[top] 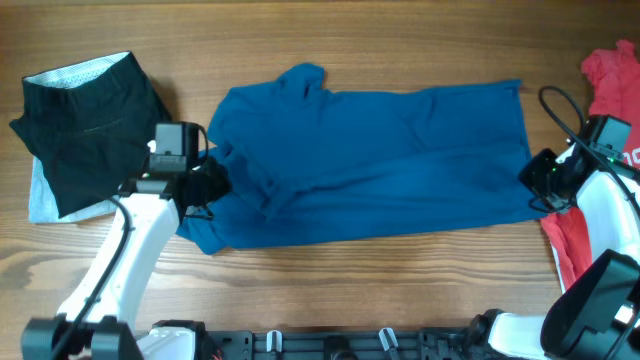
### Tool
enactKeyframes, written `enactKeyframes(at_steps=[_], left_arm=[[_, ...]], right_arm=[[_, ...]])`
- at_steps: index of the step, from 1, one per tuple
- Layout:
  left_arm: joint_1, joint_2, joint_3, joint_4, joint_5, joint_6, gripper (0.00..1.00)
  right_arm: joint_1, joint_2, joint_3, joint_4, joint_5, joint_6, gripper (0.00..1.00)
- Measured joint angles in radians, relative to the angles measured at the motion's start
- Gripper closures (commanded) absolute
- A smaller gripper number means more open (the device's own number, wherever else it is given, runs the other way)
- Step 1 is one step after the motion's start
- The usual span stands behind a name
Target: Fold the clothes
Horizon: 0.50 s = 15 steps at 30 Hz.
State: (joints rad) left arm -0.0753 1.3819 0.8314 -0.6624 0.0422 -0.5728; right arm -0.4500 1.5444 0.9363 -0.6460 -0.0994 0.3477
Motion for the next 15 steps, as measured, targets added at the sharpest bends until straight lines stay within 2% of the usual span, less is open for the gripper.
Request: enactKeyframes(at_steps=[9, 15], left_arm=[[-0.042, 0.167, 0.0, -0.033, 0.049, 0.0, 0.6], [-0.042, 0.201, 0.0, -0.079, 0.08, 0.0, 0.55]], right_arm=[[0.024, 0.116, 0.0, 0.003, 0.02, -0.013, 0.45], [0.024, 0.139, 0.0, -0.001, 0.029, -0.012, 0.46]])
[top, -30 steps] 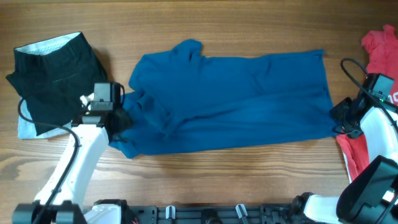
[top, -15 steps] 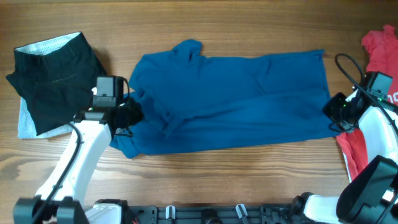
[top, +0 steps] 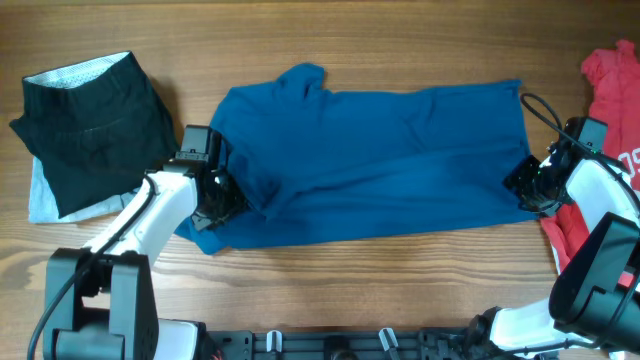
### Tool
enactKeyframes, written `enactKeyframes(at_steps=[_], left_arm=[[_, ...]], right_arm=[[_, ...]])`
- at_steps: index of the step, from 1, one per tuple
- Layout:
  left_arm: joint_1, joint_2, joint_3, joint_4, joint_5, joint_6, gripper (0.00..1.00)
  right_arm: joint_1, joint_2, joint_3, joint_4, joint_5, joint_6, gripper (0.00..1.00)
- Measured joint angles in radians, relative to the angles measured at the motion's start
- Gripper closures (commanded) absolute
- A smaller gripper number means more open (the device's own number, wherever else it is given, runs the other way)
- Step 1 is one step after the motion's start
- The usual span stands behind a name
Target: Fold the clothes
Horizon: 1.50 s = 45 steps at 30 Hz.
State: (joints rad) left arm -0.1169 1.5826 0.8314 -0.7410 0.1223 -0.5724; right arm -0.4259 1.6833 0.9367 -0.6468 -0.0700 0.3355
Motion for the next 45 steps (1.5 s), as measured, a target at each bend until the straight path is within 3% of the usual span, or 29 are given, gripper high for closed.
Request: enactKeyframes(at_steps=[11, 21, 23, 24, 25, 32, 37, 45], left_arm=[[0.0, 0.003, 0.0, -0.023, -0.008, 0.003, 0.47], [0.0, 0.003, 0.002, -0.043, -0.019, 0.009, 0.53], [0.0, -0.002, 0.014, -0.053, -0.019, 0.021, 0.48], [0.0, -0.011, 0.027, -0.052, -0.019, 0.031, 0.34], [0.0, -0.027, 0.045, -0.047, -0.019, 0.044, 0.28], [0.0, -0.1, 0.259, 0.176, -0.002, 0.105, 0.25], [0.002, 0.007, 0.383, 0.302, 0.026, 0.14, 0.27], [0.056, 0.333, 0.597, 0.381, 0.049, 0.153, 0.3]], right_arm=[[0.0, 0.0, 0.0, -0.12, 0.084, 0.067, 0.44], [0.0, 0.0, 0.0, -0.123, 0.053, 0.066, 0.39], [0.0, -0.005, 0.001, -0.124, 0.032, 0.056, 0.34], [0.0, -0.013, 0.005, -0.125, 0.02, 0.053, 0.3], [0.0, -0.024, 0.011, -0.126, 0.008, 0.05, 0.27], [0.0, -0.199, 0.145, -0.056, -0.169, -0.028, 0.18], [0.0, -0.219, 0.147, -0.106, -0.213, -0.078, 0.19], [0.0, -0.219, 0.147, -0.119, -0.229, -0.104, 0.19]])
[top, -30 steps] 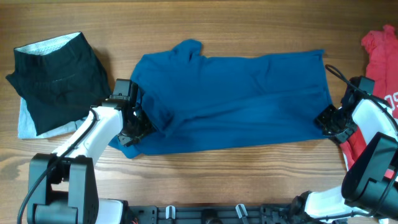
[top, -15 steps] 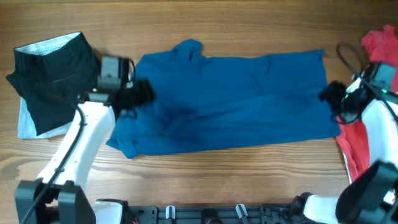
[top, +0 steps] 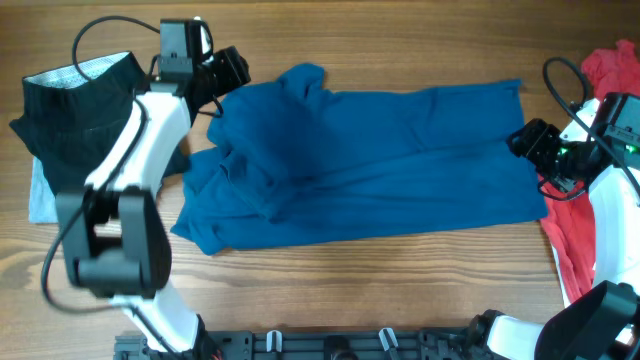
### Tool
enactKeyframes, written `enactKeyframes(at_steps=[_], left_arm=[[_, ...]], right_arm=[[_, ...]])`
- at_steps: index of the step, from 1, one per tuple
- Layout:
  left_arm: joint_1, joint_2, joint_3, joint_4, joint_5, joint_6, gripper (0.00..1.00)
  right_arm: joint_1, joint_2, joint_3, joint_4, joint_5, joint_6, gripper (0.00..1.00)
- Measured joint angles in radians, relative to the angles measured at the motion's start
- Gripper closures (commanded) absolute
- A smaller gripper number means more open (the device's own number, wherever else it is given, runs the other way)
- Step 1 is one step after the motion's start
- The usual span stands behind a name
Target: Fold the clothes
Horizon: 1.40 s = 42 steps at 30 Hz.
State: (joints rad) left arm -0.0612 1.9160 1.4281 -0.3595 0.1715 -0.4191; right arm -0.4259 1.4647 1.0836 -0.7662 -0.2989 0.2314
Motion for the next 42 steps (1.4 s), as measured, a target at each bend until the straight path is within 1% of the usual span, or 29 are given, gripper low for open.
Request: enactKeyframes(at_steps=[4, 8, 15, 17, 23, 24, 27, 28, 30, 37, 42], left_arm=[[0.016, 0.109, 0.04, 0.072, 0.003, 0.0, 0.32], [0.015, 0.183, 0.043, 0.132, 0.011, 0.003, 0.32], [0.015, 0.28, 0.045, 0.165, 0.013, 0.004, 0.34], [0.015, 0.282, 0.048, 0.172, 0.014, 0.007, 0.42], [0.015, 0.282, 0.049, 0.15, 0.021, 0.014, 0.54], [0.015, 0.282, 0.049, 0.14, 0.023, 0.015, 0.6], [0.013, 0.282, 0.049, 0.113, 0.028, 0.021, 0.66], [0.011, 0.282, 0.049, 0.106, 0.029, 0.026, 0.72], [0.01, 0.282, 0.05, 0.093, 0.03, 0.026, 0.96], [0.008, 0.281, 0.053, 0.029, 0.061, 0.04, 0.96], [0.008, 0.248, 0.053, -0.047, 0.074, 0.04, 0.96]], right_arm=[[0.0, 0.0, 0.0, -0.004, 0.0, -0.003, 0.18], [0.0, 0.0, 0.0, -0.005, 0.003, -0.003, 0.18], [0.0, 0.0, 0.0, -0.005, 0.004, -0.003, 0.18], [0.0, 0.0, 0.0, -0.005, 0.005, -0.003, 0.18], [0.0, 0.0, 0.0, -0.004, 0.005, -0.003, 0.19], [0.0, 0.0, 0.0, -0.004, 0.005, -0.003, 0.18], [0.0, 0.0, 0.0, -0.004, 0.005, -0.003, 0.18], [0.0, 0.0, 0.0, -0.004, 0.005, -0.003, 0.19], [0.0, 0.0, 0.0, -0.004, 0.005, -0.003, 0.2], [0.0, 0.0, 0.0, -0.005, 0.01, -0.003, 0.22], [0.0, 0.0, 0.0, 0.015, 0.012, -0.018, 0.2]])
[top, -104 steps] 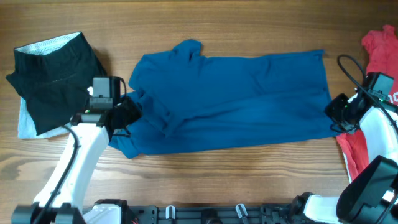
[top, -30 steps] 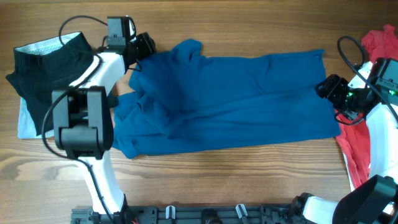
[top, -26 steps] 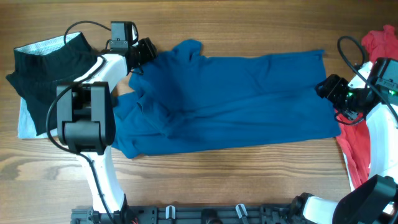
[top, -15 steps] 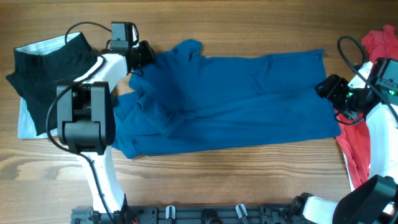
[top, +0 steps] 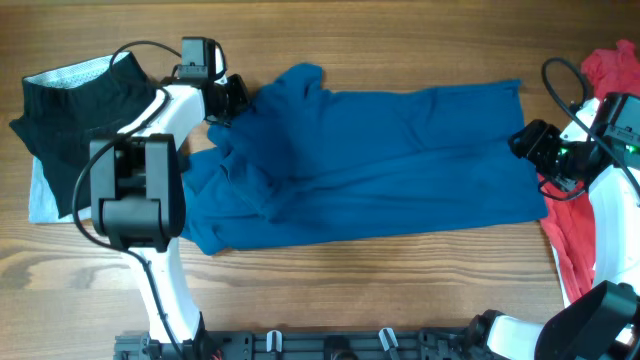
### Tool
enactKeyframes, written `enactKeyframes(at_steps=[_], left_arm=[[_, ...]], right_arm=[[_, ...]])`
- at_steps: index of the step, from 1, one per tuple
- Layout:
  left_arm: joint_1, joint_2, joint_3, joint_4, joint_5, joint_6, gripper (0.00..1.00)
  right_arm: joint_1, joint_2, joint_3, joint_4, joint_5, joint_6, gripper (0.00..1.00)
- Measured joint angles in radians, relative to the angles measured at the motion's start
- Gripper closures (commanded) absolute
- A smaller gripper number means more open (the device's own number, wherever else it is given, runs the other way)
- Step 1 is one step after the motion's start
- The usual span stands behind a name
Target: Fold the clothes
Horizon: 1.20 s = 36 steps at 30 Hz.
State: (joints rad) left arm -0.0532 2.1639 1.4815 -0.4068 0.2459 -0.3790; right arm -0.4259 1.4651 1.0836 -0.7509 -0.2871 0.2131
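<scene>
A blue shirt lies spread across the middle of the table in the overhead view, its left part bunched in folds. My left gripper sits at the shirt's upper left edge, beside the collar bump. My right gripper rests at the shirt's right edge. At this size I cannot make out whether either gripper is open or shut, or holds cloth.
Folded black shorts lie on a pale garment at the far left. A red garment lies at the right edge, partly under my right arm. Bare wooden table runs along the front.
My left gripper has moved from above the shirt's top left corner down and slightly right, onto the shirt's upper left edge. The right gripper and the shirt look unchanged.
First my left gripper was at the shirt's lower left and my right at its lower right edge. Both then sat a little further in on the cloth. Later the left arm was at the top left, the right gripper higher, and the shirt's left part lay wider.
</scene>
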Motion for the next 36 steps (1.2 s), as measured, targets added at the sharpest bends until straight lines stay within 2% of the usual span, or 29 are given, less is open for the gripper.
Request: enactKeyframes(at_steps=[5, 8, 12, 18, 23, 32, 36], left_arm=[[0.0, -0.125, 0.0, -0.106, 0.011, 0.0, 0.96], [0.0, -0.197, 0.002, -0.18, 0.015, 0.0, 0.96], [0.0, -0.22, 0.003, -0.245, 0.015, 0.0, 0.96], [0.0, -0.219, 0.003, -0.307, 0.015, 0.0, 0.96], [0.0, -0.219, 0.003, -0.312, 0.015, 0.0, 0.96], [0.0, -0.219, 0.003, -0.312, 0.015, 0.0, 0.96], [0.0, -0.219, 0.003, -0.312, 0.015, 0.0, 0.96]], right_arm=[[0.001, 0.018, 0.0, 0.1, -0.003, -0.011, 0.15], [0.019, 0.081, 0.031, 0.146, -0.005, -0.028, 0.02], [0.057, 0.225, 0.145, 0.161, -0.008, -0.061, 0.0], [0.076, 0.496, 0.351, 0.241, -0.008, -0.049, 0.01], [0.076, 0.645, 0.412, 0.328, -0.008, -0.024, 0.05], [0.078, 0.674, 0.423, 0.494, -0.008, 0.036, 0.18], [0.092, 0.674, 0.424, 0.505, 0.011, 0.056, 0.19]])
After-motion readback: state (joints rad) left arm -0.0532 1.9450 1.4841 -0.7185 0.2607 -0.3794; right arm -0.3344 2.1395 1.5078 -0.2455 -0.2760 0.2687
